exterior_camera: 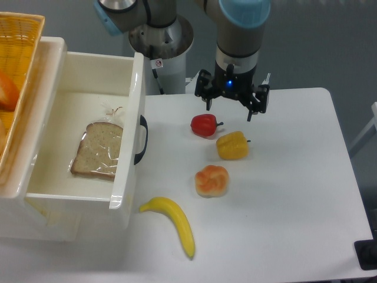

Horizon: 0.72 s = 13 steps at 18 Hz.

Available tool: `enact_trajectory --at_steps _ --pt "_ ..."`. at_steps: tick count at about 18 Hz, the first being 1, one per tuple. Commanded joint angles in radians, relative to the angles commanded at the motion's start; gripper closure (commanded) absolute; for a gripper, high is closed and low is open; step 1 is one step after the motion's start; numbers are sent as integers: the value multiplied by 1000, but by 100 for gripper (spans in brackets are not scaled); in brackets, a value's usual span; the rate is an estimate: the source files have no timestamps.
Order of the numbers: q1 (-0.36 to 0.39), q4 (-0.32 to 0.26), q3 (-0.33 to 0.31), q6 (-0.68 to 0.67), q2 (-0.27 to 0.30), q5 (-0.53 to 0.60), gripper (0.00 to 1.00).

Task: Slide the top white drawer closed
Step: 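Move the gripper down and toward the open white drawer's front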

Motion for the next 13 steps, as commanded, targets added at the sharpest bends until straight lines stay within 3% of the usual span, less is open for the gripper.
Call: enact_trajectory --at_steps 13 --pt "-5 11 -71 -144 -45 28 0"
